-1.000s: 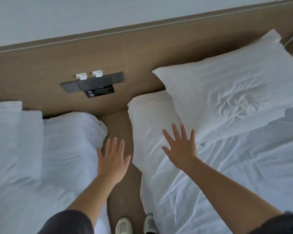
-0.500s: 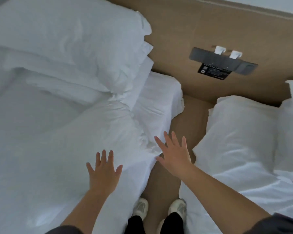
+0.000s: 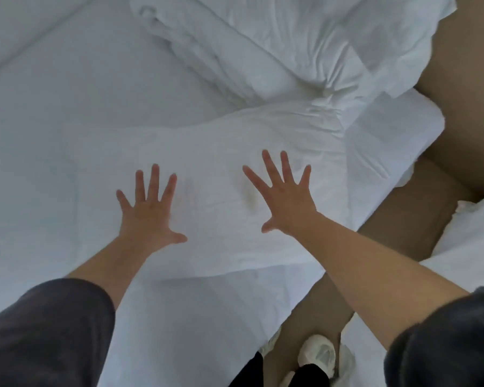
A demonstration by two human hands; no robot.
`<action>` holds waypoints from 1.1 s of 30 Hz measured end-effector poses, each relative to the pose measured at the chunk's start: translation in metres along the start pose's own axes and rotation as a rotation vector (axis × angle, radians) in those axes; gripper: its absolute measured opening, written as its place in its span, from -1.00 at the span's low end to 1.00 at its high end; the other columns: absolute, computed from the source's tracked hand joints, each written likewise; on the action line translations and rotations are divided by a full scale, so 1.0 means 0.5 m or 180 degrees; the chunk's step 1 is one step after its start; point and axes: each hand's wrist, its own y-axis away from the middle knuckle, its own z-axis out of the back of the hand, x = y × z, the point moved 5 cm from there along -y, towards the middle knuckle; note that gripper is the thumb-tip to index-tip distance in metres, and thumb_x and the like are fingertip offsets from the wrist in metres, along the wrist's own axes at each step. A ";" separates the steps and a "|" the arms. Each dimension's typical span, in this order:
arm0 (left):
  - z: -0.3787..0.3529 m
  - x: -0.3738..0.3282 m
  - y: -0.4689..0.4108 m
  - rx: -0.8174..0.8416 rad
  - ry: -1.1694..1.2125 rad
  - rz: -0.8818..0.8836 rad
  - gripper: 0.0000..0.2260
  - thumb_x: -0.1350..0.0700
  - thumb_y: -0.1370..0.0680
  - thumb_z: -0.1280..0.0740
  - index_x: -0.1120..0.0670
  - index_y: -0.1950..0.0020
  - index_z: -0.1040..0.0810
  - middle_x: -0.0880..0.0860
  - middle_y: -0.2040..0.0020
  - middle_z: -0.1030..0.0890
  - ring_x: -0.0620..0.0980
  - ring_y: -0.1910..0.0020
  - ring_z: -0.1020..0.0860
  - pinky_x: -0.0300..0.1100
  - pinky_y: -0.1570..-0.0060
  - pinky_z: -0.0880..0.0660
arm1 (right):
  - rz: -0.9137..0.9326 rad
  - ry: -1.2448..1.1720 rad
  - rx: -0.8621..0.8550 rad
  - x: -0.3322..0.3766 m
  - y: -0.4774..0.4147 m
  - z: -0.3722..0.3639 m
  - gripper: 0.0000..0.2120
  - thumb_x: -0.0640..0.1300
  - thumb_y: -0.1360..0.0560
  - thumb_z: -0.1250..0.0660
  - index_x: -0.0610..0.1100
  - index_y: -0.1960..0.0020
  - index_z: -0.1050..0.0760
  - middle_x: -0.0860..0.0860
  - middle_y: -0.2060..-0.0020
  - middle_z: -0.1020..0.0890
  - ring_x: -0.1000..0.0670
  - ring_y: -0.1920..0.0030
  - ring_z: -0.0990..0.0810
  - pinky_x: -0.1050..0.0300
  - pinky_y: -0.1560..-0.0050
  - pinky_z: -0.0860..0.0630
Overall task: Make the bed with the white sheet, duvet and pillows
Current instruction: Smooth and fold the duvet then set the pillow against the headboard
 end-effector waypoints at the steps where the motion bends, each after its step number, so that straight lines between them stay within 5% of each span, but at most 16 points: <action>1: -0.013 0.006 -0.023 0.0049 0.0028 -0.0040 0.26 -0.43 -0.26 -0.40 -0.05 -0.41 0.58 0.10 -0.42 0.59 0.23 -0.48 0.43 0.38 -0.39 0.09 | -0.0006 0.0035 0.0044 0.006 -0.030 -0.012 0.36 0.35 -0.19 -0.52 0.15 -0.49 0.50 -0.10 -0.50 0.45 -0.32 -0.51 0.36 -0.56 -0.35 0.09; 4: -0.065 -0.001 -0.085 0.0197 -0.0007 -0.0141 0.30 -0.42 -0.21 -0.44 -0.06 -0.44 0.56 0.09 -0.47 0.51 0.22 -0.49 0.40 0.42 -0.39 0.07 | -0.0047 0.0194 0.0256 0.016 -0.101 -0.071 0.35 0.37 -0.18 -0.51 0.15 -0.50 0.48 -0.10 -0.54 0.35 -0.31 -0.51 0.34 -0.59 -0.32 0.13; 8: -0.122 -0.029 -0.149 0.0037 -0.0331 -0.0092 0.24 -0.45 -0.26 -0.37 0.11 -0.53 0.37 0.17 -0.55 0.15 0.24 -0.54 0.14 0.47 -0.36 0.10 | -0.0039 0.0570 0.0353 0.028 -0.161 -0.146 0.24 0.38 -0.23 -0.45 0.08 -0.55 0.32 -0.11 -0.56 0.06 -0.23 -0.55 0.13 -0.56 -0.33 0.19; 12: -0.150 -0.074 -0.211 -0.0501 -0.0486 -0.0231 -0.06 -0.34 -0.32 -0.40 0.20 -0.44 -0.10 0.16 -0.32 -0.27 0.18 -0.34 -0.25 0.33 -0.42 -0.01 | 0.0059 0.0631 0.0015 0.047 -0.221 -0.190 0.01 0.29 -0.23 -0.51 -0.05 -0.46 -0.07 -0.07 -0.35 -0.30 -0.16 -0.37 -0.27 -0.35 -0.40 -0.08; 16: -0.174 -0.090 -0.250 -0.0938 -0.0340 -0.0319 -0.60 0.06 -0.47 -0.37 0.14 -0.22 -0.34 0.14 -0.12 -0.44 0.17 -0.14 -0.41 0.15 -0.30 -0.27 | 0.0098 0.0494 -0.0641 0.051 -0.253 -0.228 -0.11 0.21 -0.04 -0.61 -0.12 -0.24 -0.38 -0.11 -0.04 -0.53 -0.16 -0.04 -0.50 -0.15 -0.16 -0.36; 20: -0.163 -0.087 -0.250 -0.0824 -0.0214 -0.0342 -0.72 0.18 -0.53 -0.21 0.12 -0.24 -0.42 0.13 -0.06 -0.55 0.17 -0.07 -0.50 0.06 -0.15 -0.30 | 0.0251 0.0290 -0.0976 0.045 -0.244 -0.228 -0.38 0.10 -0.14 -0.61 -0.14 -0.09 -0.52 -0.11 0.18 -0.62 -0.16 0.17 -0.60 -0.09 -0.02 -0.43; 24: -0.126 -0.081 -0.219 -0.0517 -0.0167 -0.0354 -0.81 0.14 -0.60 -0.19 -0.02 -0.16 -0.52 0.04 0.00 -0.64 0.12 -0.01 -0.59 -0.04 -0.07 -0.33 | 0.0080 0.0034 -0.0534 0.052 -0.206 -0.176 -0.85 -0.11 -0.53 -0.29 -0.02 -0.09 -0.51 -0.04 0.08 -0.68 -0.15 0.04 -0.66 -0.05 -0.12 -0.35; 28: -0.074 -0.077 -0.124 -0.0282 -0.0158 -0.0466 -0.78 0.10 -0.58 -0.21 -0.07 -0.18 -0.53 0.01 0.08 -0.61 0.10 0.07 -0.62 -0.16 0.21 -0.35 | 0.0194 0.0030 -0.0321 0.051 -0.117 -0.110 -0.76 -0.22 -0.56 -0.18 -0.01 -0.12 -0.53 -0.04 0.04 -0.68 -0.16 -0.01 -0.66 0.00 -0.06 -0.39; 33: 0.058 -0.068 0.029 -0.0283 -0.0121 -0.0672 -0.75 0.12 -0.51 -0.27 -0.11 -0.16 -0.54 -0.02 0.10 -0.62 0.08 0.07 -0.62 -0.16 0.23 -0.41 | 0.0297 -0.0094 -0.0421 0.024 0.027 0.017 -0.78 -0.28 -0.49 -0.26 -0.03 -0.03 -0.55 0.01 0.13 -0.68 -0.15 0.09 -0.66 0.08 0.13 -0.26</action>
